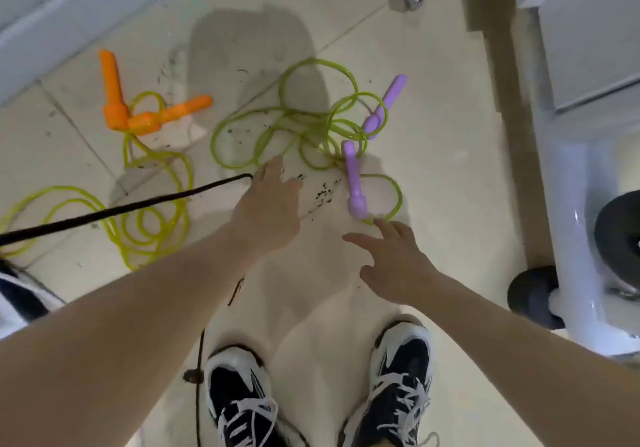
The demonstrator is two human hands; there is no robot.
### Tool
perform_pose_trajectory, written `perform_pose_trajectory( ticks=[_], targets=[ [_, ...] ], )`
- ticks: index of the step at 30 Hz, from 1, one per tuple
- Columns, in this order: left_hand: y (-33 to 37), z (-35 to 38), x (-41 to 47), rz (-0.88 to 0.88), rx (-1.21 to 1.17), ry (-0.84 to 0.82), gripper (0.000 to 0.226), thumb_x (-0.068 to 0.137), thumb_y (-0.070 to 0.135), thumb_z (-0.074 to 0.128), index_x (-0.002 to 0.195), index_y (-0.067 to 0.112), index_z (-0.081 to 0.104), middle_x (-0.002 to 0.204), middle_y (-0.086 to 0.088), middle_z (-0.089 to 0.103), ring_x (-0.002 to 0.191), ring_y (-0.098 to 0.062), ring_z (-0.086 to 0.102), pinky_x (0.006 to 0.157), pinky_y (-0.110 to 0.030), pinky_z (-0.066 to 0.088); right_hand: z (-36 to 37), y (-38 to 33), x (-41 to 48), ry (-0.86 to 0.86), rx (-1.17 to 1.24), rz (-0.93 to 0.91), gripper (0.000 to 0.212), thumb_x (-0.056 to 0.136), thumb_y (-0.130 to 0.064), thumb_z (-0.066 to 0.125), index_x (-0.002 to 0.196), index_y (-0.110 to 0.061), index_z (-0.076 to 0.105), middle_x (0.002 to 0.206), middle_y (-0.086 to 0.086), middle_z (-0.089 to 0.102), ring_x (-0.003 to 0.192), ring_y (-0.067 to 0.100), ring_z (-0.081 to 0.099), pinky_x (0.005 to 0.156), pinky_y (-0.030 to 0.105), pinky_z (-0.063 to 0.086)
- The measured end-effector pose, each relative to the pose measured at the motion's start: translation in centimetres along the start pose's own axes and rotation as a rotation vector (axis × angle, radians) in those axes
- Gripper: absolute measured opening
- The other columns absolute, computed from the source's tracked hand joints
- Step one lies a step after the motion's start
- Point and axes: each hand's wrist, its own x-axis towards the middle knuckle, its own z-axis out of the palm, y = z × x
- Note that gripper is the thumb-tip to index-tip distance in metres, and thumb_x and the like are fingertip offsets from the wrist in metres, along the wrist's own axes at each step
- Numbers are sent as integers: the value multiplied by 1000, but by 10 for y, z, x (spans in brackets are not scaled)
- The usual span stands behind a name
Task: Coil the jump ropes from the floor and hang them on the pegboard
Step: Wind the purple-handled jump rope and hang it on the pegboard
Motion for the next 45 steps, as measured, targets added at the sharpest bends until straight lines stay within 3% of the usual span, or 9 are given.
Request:
perform_pose_trajectory(
  ticks=[6,13,16,20,24,29,36,40,45],
  targets=[
    [-6,27,78,-50,-42,-52,34,89,13,50,121,4,52,141,-17,32,118,-35,47,86,-32,41,3,15,63,-36,-89,-25,71,88,-18,51,150,-35,21,155,8,8,143,31,13,111,46,31],
    [32,-24,6,-292,-1198,7,21,96,12,44,116,17,47,66,-2,66,32,-5,40,36,-17,31,-34,-19,29,275,721,121,75,83,-7,64,147,-32,34,150,3,24,138,21,28,110,37,35],
    [52,-93,-47,-121,-1121,30,20,97,17,43,112,20,55,60,0,63,38,-5,43,50,-22,35,-78,-63,-24,369,836,-25,89,79,-3,72,149,-31,25,148,-6,33,129,9,38,107,33,39],
    [74,-211,-130,82,-1134,119,26,92,9,48,90,13,73,43,9,53,43,-3,48,54,-20,36,-174,-133,-109,28,1352,-220,29,100,-9,46,123,-22,58,109,-4,69,74,3,62,65,21,53],
    [78,-346,-210,178,-1348,347,25,91,1,49,89,6,73,46,-4,45,41,-12,36,45,-17,32,-234,-179,-184,-104,964,-289,22,84,14,57,91,-4,67,77,-14,68,79,1,62,74,18,50],
    [98,-490,-305,368,-1204,590,32,87,-7,44,83,11,70,48,-4,48,44,-13,36,45,-17,29,-277,-221,-276,126,791,-226,39,84,-31,67,81,7,60,72,7,52,71,20,47,68,34,39],
    [98,-571,-437,189,-1013,757,39,90,2,37,92,36,55,61,11,61,50,-14,47,56,-28,42,-384,-292,-448,518,601,-328,34,100,-24,48,105,4,66,122,-5,63,110,14,57,97,30,44],
    [92,-570,-499,113,-955,774,28,95,14,46,118,30,48,59,6,60,54,-5,51,60,-28,41,-422,-324,-548,548,558,-437,33,101,-26,43,94,-4,66,96,11,73,88,18,68,79,34,50],
    [89,-584,-563,23,-934,793,17,93,21,54,87,25,69,51,8,54,50,-7,50,57,-24,40,-461,-357,-652,375,1200,-628,39,100,-18,40,72,-4,62,71,9,70,76,19,68,72,28,51]
  ],
)
